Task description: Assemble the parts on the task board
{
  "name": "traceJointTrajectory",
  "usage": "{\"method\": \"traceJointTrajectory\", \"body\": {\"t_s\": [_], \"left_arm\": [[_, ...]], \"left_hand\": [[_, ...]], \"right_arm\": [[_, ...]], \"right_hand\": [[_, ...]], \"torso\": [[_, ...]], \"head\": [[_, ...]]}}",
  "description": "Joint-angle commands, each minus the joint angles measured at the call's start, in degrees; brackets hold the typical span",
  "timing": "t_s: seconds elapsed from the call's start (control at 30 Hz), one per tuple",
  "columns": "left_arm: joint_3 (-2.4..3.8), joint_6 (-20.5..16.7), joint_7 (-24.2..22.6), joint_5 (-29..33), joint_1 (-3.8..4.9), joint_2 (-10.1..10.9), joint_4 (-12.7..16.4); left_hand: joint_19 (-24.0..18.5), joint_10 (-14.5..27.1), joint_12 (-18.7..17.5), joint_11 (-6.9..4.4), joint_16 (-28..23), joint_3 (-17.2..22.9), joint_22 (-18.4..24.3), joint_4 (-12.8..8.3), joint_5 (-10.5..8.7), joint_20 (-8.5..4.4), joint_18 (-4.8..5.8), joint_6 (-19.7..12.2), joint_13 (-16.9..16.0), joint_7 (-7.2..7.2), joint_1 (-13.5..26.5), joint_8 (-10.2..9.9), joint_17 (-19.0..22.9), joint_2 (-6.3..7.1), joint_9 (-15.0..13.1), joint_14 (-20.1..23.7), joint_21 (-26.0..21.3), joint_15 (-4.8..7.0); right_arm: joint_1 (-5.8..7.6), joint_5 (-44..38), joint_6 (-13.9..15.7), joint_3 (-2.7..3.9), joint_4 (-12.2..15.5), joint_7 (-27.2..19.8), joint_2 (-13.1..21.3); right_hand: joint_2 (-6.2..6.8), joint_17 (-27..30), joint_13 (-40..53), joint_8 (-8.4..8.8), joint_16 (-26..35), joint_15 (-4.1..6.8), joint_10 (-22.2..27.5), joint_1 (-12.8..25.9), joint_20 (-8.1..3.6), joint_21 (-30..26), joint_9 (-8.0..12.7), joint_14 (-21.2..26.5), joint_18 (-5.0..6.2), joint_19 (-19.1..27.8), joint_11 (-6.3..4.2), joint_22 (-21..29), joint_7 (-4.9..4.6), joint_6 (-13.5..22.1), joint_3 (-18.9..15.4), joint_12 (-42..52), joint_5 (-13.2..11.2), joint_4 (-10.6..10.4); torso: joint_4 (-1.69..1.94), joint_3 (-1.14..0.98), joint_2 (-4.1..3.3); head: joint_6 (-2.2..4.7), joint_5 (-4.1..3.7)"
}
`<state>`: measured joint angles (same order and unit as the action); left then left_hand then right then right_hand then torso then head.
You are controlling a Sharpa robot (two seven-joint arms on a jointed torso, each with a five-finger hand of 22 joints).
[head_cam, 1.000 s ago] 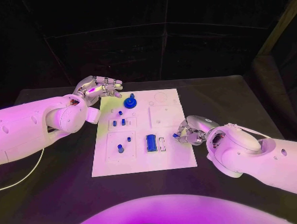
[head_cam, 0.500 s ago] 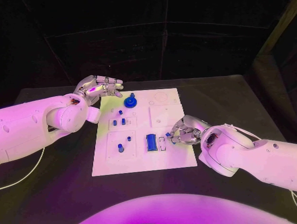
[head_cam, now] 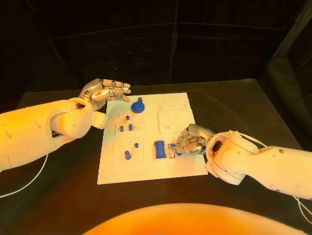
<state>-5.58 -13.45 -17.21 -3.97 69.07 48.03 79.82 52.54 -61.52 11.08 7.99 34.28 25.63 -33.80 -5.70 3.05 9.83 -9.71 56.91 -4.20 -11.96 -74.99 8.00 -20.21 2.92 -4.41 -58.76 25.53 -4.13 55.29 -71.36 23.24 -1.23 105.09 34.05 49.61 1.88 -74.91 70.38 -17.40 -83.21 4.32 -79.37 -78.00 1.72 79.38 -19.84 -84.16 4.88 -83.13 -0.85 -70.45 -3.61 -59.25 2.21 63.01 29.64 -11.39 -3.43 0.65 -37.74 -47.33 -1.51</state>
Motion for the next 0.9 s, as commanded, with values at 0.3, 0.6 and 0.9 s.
{"method": "traceJointTrajectory", "body": {"t_s": [0.3,0.6,0.9], "left_arm": [[0.05,0.39,-0.08,-0.1,0.1,-0.2,-0.2],[0.05,0.4,0.02,-0.1,0.1,-0.36,-0.29],[0.05,0.47,0.09,-0.1,0.1,-0.4,-0.34]], "left_hand": [[-0.12,0.4,0.27,0.19,-0.33,-0.38,0.09,0.05,-0.14,0.42,-0.62,-0.35,0.09,0.01,0.48,0.24,0.06,-0.13,0.05,-0.03,-0.24,-0.3],[-0.12,0.46,0.28,0.2,-0.35,-0.41,0.13,0.04,-0.14,0.43,-0.62,-0.41,0.09,-0.01,0.5,0.22,0.07,-0.08,0.07,0.0,-0.27,-0.31],[-0.12,0.46,0.28,0.2,-0.35,-0.41,0.13,0.04,-0.14,0.43,-0.62,-0.41,0.09,-0.01,0.5,0.22,0.07,-0.08,0.07,0.0,-0.27,-0.31]], "right_arm": [[0.09,-0.05,-1.7,0.02,-0.46,2.01,-0.81],[0.09,-0.11,-1.65,0.02,-0.98,2.39,-1.46],[0.1,-0.49,-0.8,0.03,-1.74,2.49,-2.13]], "right_hand": [[0.77,-5.05,0.06,-0.31,-0.26,0.41,-0.47,1.56,-0.25,0.35,-0.3,-3.88,-1.04,-0.08,-0.02,-0.1,-0.07,-0.54,-0.15,0.24,-2.07,-0.76],[0.98,-5.27,0.25,-0.46,-0.4,0.38,-0.85,4.55,-0.19,0.47,-0.68,-3.93,-1.09,-0.19,-0.01,-0.37,-0.02,-1.0,-1.42,0.47,-1.6,-2.72],[0.51,-5.38,0.45,-0.89,-0.47,0.51,-1.1,5.26,-0.27,0.56,-1.07,-3.96,-1.11,-0.29,-0.21,-0.54,0.28,-1.63,-1.92,0.73,-1.79,-3.36]], "torso": [[-0.03,-0.03,0.0],[-0.02,0.01,0.01],[-0.02,-0.01,-0.02]], "head": [[-0.07,0.14],[-0.13,0.22],[-0.09,0.36]]}}
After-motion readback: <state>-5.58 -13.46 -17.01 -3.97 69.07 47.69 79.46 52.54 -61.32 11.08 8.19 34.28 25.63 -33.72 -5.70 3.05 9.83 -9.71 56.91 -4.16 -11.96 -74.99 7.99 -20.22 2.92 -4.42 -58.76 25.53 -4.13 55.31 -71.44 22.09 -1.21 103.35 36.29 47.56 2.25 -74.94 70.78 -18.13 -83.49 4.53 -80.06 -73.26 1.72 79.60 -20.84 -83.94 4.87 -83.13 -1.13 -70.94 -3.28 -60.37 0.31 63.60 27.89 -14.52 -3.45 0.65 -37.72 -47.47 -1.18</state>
